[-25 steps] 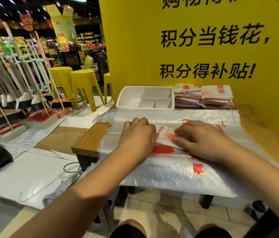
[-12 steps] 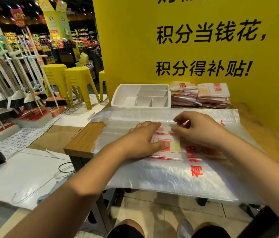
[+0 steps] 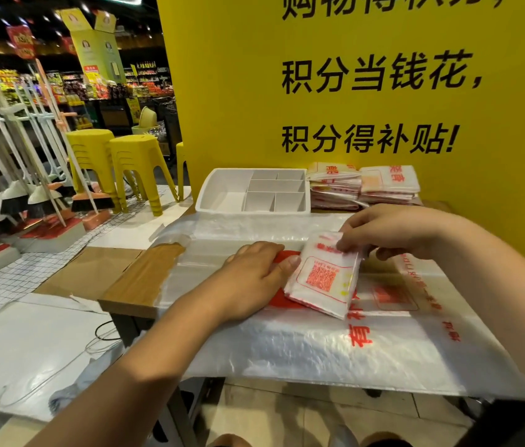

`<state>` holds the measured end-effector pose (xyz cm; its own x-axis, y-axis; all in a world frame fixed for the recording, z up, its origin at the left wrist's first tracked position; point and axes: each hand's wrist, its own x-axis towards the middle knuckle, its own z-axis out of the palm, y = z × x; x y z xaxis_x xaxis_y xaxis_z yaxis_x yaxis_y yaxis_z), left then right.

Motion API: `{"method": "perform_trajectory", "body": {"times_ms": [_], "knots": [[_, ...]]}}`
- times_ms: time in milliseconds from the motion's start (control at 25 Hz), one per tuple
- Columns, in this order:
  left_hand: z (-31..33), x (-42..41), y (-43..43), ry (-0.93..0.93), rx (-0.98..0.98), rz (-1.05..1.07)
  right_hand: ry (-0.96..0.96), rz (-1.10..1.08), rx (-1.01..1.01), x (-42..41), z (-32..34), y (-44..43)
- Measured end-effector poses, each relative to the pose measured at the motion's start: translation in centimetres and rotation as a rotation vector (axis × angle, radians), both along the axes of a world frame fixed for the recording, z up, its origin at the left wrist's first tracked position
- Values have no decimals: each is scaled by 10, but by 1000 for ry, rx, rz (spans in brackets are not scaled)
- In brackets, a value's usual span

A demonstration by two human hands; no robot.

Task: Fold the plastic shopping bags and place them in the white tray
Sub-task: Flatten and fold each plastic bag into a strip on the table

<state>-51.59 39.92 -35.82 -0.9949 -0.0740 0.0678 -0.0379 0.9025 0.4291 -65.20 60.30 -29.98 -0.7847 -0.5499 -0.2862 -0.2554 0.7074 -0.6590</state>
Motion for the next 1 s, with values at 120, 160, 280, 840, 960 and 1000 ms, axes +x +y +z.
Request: {"method": "perform_trajectory", "body": {"times_ms": [120,160,280,840,960,1000], "knots": [[1,-6,3,12,-37,14,-63,-220,-257,-21,1,37],[0,-8,5,10,-53,19,-68,-301,-352,-30,1,47],[-7,-11,13,24,-129,32,-109,-566,-607,-61,4,65],[-21,-24,15,78,-221,119,258,-801,-345,-183,-4,49],[-21,-24,16,76,-239,118,389,-775,-274,-188,-9,48],[-21,-24,16,74,-238,117,405,-777,-263,-188,-11,49]]}}
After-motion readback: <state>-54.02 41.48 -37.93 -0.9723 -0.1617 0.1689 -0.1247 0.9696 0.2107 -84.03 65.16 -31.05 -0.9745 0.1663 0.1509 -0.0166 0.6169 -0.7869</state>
